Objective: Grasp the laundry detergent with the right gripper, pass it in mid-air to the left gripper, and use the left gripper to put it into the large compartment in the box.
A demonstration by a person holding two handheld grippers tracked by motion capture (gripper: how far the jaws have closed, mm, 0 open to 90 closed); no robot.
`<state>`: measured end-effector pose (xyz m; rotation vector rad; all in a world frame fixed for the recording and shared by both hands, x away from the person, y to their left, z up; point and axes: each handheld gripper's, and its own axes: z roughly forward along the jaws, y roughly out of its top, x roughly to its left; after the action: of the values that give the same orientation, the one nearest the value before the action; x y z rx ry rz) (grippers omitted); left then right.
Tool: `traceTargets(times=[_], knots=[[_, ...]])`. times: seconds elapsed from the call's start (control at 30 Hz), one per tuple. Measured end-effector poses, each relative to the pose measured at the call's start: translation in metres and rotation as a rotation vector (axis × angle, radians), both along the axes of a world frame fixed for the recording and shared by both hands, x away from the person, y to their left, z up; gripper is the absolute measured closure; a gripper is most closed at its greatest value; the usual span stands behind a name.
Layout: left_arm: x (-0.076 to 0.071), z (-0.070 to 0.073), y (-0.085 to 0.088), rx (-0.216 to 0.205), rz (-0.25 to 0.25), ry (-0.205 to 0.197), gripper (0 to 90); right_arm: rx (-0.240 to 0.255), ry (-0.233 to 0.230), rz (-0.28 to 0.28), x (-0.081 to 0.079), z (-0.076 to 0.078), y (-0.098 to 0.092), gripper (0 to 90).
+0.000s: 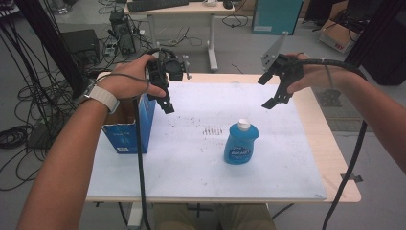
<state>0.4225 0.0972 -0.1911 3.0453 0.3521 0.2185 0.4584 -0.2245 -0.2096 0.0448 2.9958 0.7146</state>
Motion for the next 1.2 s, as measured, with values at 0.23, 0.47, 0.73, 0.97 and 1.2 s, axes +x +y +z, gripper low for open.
traceTargets(times=[0.23, 0.47, 0.73, 0.97, 1.2], knots=[[-0.001, 0.0, 0.001, 0.003, -0.004, 0.001, 11.2, 0.015, -0.004, 0.008, -0.005, 0.001, -0.006, 5.1], [-0.001, 0.0, 0.001, -0.004, -0.002, -0.002, 11.2, 0.024, -0.008, 0.013, -0.012, -0.004, -0.011, 6.0], [-0.003, -0.004, 0.001, -0.007, 0.007, 0.001, 11.3, 0.015, -0.003, 0.032, -0.026, -0.015, -0.015, 5.6], [-0.003, -0.006, 0.0, -0.005, 0.001, 0.009, 11.2, 0.023, 0.006, 0.018, -0.031, -0.023, -0.018, 4.8], [-0.005, -0.008, 0.002, -0.024, 0.025, 0.001, 11.2, 0.039, 0.006, 0.045, -0.039, -0.028, -0.018, 4.4]])
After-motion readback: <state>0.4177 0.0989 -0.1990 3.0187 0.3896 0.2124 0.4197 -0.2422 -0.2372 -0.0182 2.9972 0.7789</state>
